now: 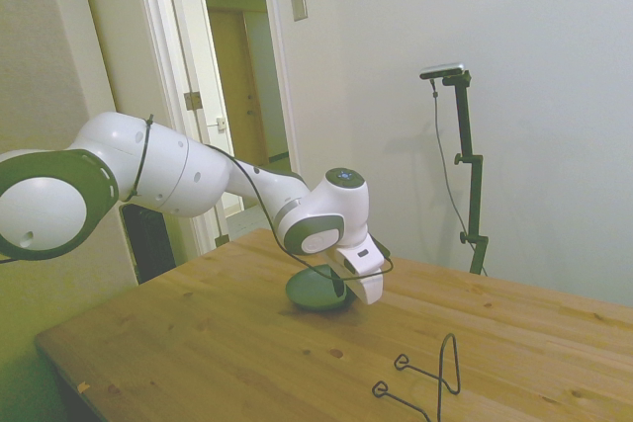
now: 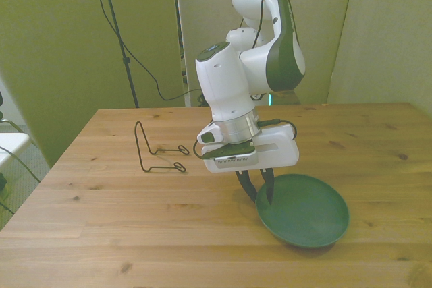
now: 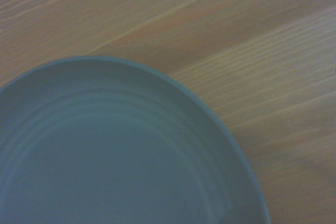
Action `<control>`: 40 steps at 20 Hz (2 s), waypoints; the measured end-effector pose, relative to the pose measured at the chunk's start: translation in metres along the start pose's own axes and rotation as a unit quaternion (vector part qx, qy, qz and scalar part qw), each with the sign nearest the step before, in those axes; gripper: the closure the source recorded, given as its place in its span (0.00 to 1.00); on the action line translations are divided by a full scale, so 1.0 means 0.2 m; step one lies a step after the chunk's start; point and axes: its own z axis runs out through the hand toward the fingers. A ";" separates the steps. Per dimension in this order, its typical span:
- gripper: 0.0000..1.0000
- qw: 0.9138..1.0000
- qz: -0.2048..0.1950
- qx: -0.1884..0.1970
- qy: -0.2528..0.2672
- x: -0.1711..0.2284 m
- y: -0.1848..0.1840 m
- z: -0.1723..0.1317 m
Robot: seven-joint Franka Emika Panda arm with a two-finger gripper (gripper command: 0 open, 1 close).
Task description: Load the plate
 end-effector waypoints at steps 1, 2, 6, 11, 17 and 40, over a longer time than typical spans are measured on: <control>1.00 1.000 0.000 0.000 0.000 0.00 0.00 0.00; 1.00 1.000 0.000 0.000 0.000 0.00 0.00 0.00; 1.00 1.000 0.001 0.000 0.001 0.00 0.00 0.00; 1.00 1.000 0.001 0.001 0.001 0.01 0.00 -0.01; 1.00 1.000 -0.005 0.006 0.005 0.00 -0.01 -0.10; 1.00 0.972 -0.135 -0.139 0.134 -0.17 0.18 -1.22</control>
